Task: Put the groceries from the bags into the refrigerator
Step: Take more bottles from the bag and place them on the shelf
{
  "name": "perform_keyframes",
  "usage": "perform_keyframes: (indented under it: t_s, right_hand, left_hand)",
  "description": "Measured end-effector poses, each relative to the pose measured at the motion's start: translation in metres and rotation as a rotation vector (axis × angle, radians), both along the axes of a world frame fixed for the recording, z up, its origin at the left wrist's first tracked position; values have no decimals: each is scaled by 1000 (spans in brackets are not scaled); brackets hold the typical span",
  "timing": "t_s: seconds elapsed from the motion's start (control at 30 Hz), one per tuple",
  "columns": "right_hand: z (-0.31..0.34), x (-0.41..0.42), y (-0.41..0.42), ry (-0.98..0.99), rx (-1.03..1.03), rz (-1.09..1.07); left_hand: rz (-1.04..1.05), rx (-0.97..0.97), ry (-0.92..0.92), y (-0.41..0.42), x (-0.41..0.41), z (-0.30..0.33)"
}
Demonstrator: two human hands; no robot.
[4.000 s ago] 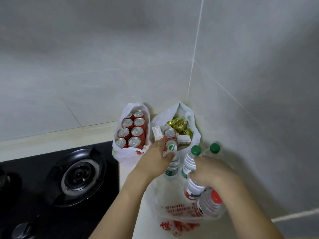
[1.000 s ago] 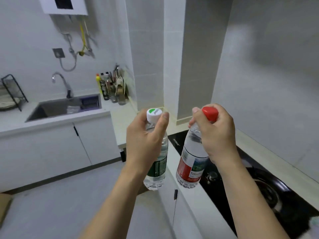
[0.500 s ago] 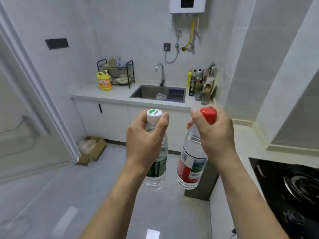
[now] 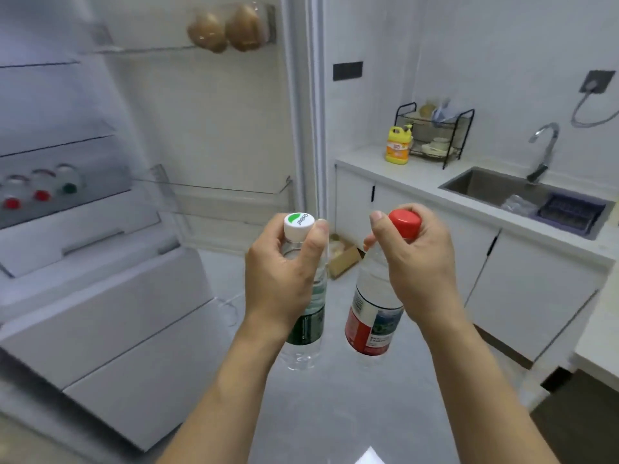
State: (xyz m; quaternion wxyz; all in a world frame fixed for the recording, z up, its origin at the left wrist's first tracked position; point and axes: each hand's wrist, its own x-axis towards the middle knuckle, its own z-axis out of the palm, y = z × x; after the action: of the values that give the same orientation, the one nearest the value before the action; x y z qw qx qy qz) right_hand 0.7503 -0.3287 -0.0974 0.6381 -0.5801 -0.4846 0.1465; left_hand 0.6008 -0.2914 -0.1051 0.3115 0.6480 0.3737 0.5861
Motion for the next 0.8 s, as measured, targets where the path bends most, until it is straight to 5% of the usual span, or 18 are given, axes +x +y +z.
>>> perform_keyframes:
  t_s: [0.37,0.8]
  right_hand:
    - [18,-161,78,7,22,389]
    - [19,-290,148,24,39,585]
  left_hand:
    - [424,58,-27,21,-165,8]
    - [578,63,-30,66,-288,-1]
